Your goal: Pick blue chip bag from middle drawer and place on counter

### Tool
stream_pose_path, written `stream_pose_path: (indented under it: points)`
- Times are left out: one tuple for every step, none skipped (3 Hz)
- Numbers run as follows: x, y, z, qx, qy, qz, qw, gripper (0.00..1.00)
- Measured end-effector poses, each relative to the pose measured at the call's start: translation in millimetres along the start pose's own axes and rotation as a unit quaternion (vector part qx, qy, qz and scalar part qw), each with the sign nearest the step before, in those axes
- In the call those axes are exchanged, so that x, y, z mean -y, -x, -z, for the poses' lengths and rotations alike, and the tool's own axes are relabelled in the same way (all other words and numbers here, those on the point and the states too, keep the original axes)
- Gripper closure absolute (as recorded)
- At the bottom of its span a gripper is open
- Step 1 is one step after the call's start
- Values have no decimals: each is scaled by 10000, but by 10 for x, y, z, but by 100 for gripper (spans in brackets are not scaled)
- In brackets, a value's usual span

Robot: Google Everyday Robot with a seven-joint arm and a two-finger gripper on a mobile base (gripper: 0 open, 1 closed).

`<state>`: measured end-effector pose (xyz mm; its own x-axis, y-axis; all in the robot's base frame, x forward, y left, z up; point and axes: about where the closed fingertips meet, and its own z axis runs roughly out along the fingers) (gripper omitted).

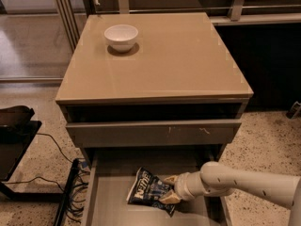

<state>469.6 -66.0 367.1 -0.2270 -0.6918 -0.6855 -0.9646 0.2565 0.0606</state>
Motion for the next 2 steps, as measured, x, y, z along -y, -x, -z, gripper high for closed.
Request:
stream_pose_path:
  points:
    - [0, 0, 0, 0, 0, 0, 10000, 88]
    - [-1, 0, 0, 0, 1, 0, 10000, 100]
